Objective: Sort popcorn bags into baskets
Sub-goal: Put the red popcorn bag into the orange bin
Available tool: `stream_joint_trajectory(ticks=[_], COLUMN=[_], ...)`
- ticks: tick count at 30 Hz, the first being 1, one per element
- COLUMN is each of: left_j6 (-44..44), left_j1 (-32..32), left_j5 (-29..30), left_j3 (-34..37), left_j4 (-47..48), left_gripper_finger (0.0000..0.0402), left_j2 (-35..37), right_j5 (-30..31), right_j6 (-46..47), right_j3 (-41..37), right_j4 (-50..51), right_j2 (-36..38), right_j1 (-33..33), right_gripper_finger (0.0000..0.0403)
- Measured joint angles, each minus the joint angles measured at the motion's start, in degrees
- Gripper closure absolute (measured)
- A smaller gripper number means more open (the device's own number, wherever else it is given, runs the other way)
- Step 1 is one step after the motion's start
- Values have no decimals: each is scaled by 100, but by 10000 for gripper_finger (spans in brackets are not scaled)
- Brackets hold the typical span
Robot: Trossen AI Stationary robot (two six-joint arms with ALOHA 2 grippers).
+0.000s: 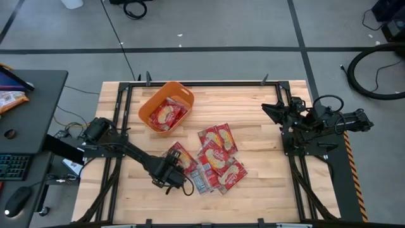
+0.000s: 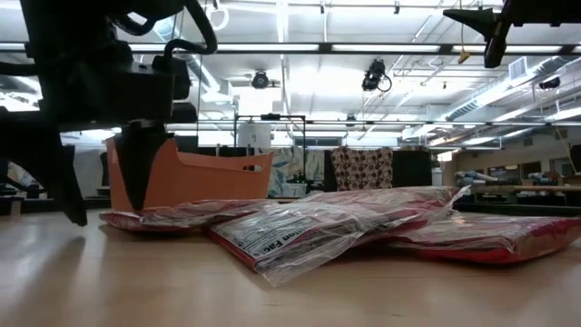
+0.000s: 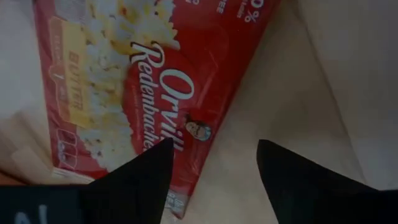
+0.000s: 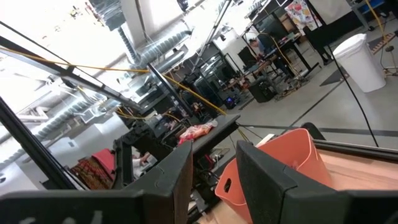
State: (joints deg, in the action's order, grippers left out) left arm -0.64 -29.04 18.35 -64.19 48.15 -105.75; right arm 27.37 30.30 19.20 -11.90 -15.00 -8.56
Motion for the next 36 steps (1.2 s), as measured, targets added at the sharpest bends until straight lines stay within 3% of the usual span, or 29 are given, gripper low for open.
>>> stream_joint_trajectory(ticks=[7, 16, 26, 36], left_j6=[-135, -358, -18, 634], left_j1=[0, 105, 185, 787], left_j5=[257, 256, 99, -602], left_j3=[14, 11, -27, -663], left_j4=[-8, -485, -382, 202], left_gripper_finger=[177, 226, 384, 385], left_j2=[0, -48, -130, 789], right_j5=[3, 33, 24, 9], right_j6=[12, 16, 103, 13], right_j3=[0, 0, 0, 0], right_j4=[0, -1, -2, -6], right_j2=[0, 0, 0, 1], right_j1=[0, 0, 0, 1], right_gripper_finger=[273, 273, 273, 273])
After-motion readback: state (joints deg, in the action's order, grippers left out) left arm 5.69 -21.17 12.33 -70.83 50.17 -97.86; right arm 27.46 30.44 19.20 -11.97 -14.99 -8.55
